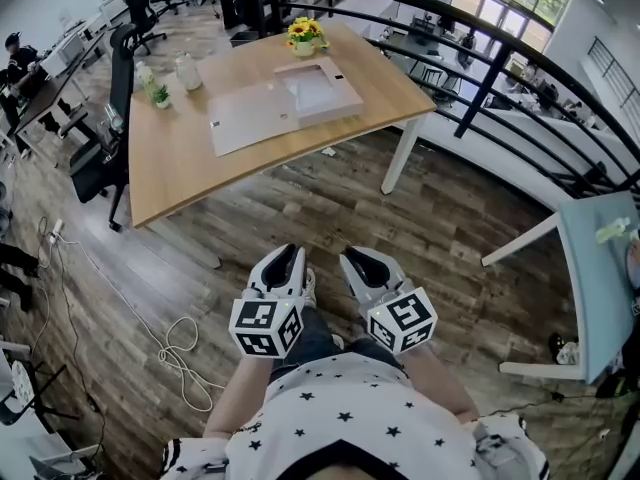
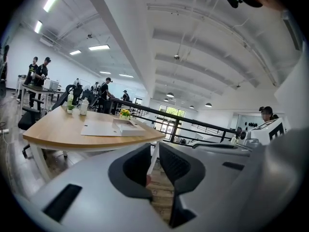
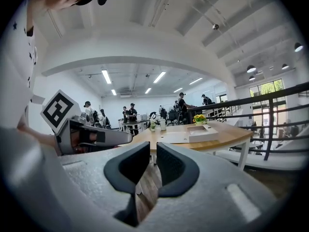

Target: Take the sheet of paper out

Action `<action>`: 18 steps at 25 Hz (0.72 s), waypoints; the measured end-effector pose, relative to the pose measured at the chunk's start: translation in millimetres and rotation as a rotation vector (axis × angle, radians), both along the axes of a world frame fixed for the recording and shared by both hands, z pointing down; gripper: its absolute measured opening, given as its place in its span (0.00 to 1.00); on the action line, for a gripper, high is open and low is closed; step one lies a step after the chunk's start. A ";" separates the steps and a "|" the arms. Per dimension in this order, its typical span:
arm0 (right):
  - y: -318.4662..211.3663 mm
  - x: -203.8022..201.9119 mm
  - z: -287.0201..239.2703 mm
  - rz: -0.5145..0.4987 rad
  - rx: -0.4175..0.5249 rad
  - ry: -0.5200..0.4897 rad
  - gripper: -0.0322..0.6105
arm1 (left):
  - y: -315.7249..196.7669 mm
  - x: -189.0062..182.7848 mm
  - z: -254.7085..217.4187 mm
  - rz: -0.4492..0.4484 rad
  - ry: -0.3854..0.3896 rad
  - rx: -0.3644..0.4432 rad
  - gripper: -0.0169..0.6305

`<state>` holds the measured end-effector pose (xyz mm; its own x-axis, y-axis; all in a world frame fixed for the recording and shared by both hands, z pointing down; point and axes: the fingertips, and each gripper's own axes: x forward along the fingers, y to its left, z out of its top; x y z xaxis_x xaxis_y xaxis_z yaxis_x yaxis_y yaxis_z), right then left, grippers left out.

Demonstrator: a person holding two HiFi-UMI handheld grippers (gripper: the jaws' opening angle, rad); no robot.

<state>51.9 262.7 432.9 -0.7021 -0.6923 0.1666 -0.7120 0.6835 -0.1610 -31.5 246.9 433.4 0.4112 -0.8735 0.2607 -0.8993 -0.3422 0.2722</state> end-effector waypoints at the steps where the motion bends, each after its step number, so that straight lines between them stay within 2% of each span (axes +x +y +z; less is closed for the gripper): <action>1: -3.3 0.0 0.0 0.000 -0.001 -0.010 0.09 | -3.6 -0.5 0.3 0.001 -0.002 0.002 0.10; 8: -42.0 2.1 3.1 0.004 -0.012 -0.020 0.17 | -43.3 0.1 4.9 0.009 -0.008 -0.006 0.16; 18: -131.9 -0.2 10.5 0.039 -0.030 -0.002 0.29 | -135.2 -12.6 11.9 0.001 -0.007 -0.023 0.20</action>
<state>51.6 130.7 443.4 -0.6749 -0.7142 0.1857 -0.7379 0.6498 -0.1824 -44.1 111.7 445.3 0.4101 -0.8668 0.2837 -0.9009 -0.3364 0.2743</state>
